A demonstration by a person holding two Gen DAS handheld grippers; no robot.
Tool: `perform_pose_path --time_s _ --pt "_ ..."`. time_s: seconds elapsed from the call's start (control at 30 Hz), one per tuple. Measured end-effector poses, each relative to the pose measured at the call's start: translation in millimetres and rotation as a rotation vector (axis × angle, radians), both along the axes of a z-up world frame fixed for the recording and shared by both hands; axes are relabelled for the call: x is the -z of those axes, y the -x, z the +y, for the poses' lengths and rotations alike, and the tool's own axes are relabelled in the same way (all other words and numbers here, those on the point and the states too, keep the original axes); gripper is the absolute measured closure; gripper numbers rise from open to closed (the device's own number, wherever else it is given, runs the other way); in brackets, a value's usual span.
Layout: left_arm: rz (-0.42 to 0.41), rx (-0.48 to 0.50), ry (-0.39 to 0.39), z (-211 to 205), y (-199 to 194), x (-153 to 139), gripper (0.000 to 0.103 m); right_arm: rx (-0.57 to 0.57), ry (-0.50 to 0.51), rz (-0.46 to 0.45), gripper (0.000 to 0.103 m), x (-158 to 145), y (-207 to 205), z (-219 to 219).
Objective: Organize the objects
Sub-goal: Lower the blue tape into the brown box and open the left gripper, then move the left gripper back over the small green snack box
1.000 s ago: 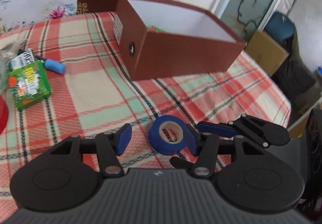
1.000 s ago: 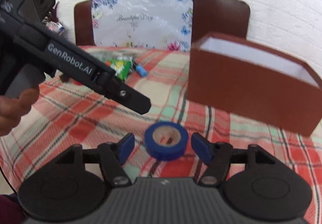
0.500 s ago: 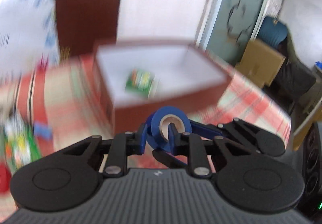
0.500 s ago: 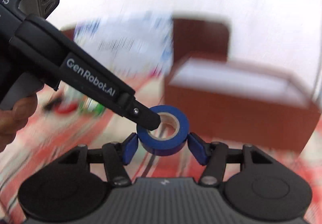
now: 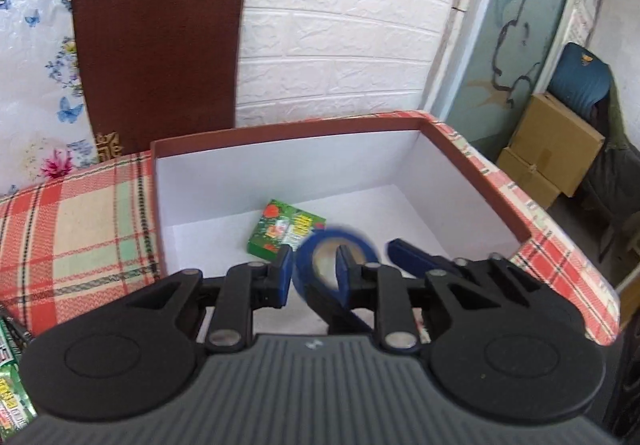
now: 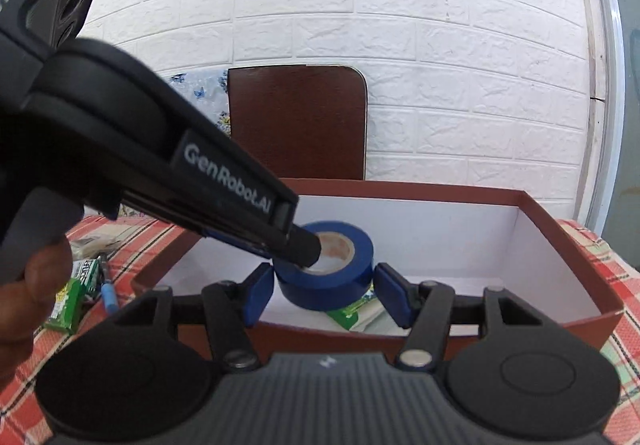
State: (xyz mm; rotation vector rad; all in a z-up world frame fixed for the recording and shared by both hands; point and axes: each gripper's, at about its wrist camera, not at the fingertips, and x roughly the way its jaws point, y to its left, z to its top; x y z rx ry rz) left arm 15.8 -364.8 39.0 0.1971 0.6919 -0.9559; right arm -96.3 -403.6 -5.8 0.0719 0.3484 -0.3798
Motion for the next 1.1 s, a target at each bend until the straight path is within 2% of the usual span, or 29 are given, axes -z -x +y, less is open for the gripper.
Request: perform_pose_path --time_s 0.13,0.37,0.43,0.73,1.1 --pt "-0.072 -0.051 -0.034 9 4 -6 0.071 0.019 -0.019 -0.016 0.043 0 10 -1" --pt "-0.117 -0.165 -0.066 47 14 -12 0.062 0.069 -0.058 -0.068 0.042 -4 51 10" --pt "-0.131 -0.197 -0.074 62 18 -12 0.059 0.064 -0.098 -0.063 0.042 -3 60 13" --pt "-0.163 -0.336 -0.131 130 18 5 0.054 -0.031 -0.291 0.066 0.042 13 54 39" --pt "-0.142 -0.490 -0.171 202 -11 34 0.053 -0.140 -0.272 0.205 0.042 23 34 103"
